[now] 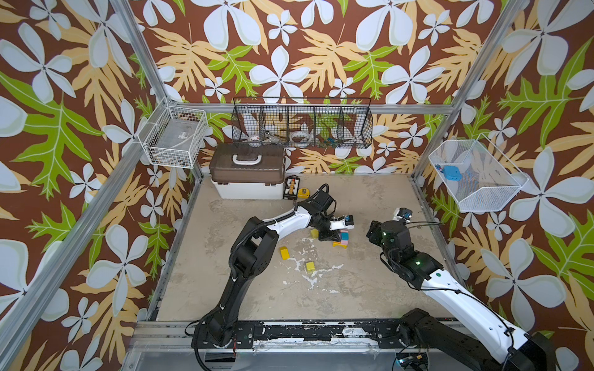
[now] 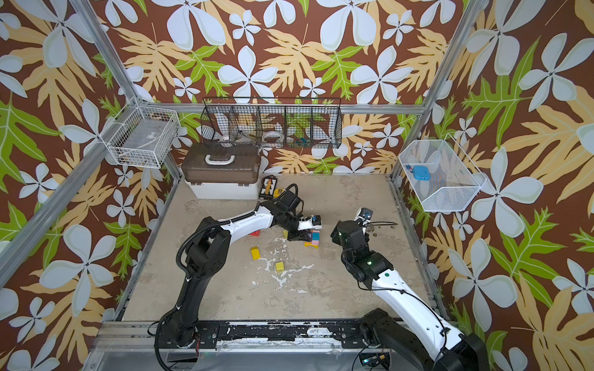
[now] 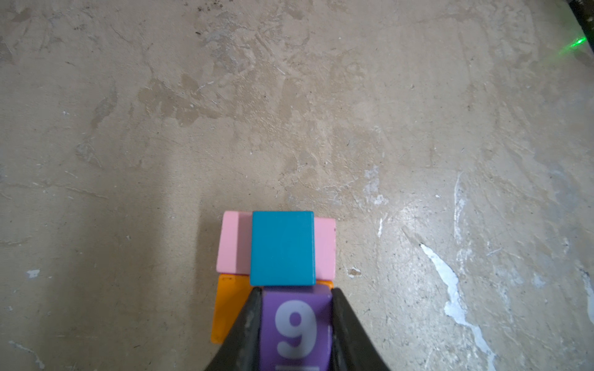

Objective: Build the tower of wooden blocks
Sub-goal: 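Lower the purple 9 cube beside the teal cube and open the left gripper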

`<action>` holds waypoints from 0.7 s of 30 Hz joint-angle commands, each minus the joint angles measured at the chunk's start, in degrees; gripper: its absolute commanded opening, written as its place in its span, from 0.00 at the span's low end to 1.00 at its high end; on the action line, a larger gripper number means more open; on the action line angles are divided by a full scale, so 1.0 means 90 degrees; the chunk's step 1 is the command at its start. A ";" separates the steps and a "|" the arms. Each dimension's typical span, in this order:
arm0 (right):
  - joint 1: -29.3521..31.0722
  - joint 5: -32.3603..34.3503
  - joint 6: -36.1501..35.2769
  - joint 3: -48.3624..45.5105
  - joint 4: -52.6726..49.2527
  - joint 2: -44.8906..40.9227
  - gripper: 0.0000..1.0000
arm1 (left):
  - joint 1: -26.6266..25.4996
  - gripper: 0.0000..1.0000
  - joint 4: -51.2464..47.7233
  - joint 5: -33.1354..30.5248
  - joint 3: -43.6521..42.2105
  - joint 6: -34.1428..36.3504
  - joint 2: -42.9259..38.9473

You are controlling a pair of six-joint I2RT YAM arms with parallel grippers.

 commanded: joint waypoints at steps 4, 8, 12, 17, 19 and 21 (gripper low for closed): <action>-0.0005 0.0031 -0.0020 0.0022 -0.0050 -0.0005 0.69 | 0.0016 0.16 0.0009 0.0060 0.0050 -0.0090 0.0022; -0.0004 0.0032 -0.0026 0.0025 -0.0054 -0.0002 0.69 | 0.0016 0.27 0.0019 0.0067 0.0034 -0.0082 0.0011; 0.0000 0.0024 -0.0029 0.0038 -0.0053 0.0000 0.69 | 0.0016 0.91 0.0019 0.0095 0.0033 -0.0086 0.0000; 0.0000 0.0032 -0.0035 0.0037 -0.0062 0.0006 0.69 | 0.0016 1.00 0.0021 0.0171 0.0014 -0.0080 -0.0069; -0.0004 0.0032 -0.0035 0.0041 -0.0054 0.0016 0.69 | 0.0016 1.00 0.0048 0.0212 -0.0012 -0.0076 -0.0129; -0.0004 0.0041 -0.0038 0.0041 -0.0062 0.0009 0.69 | 0.0016 1.00 0.0058 0.0233 -0.0022 -0.0112 -0.0196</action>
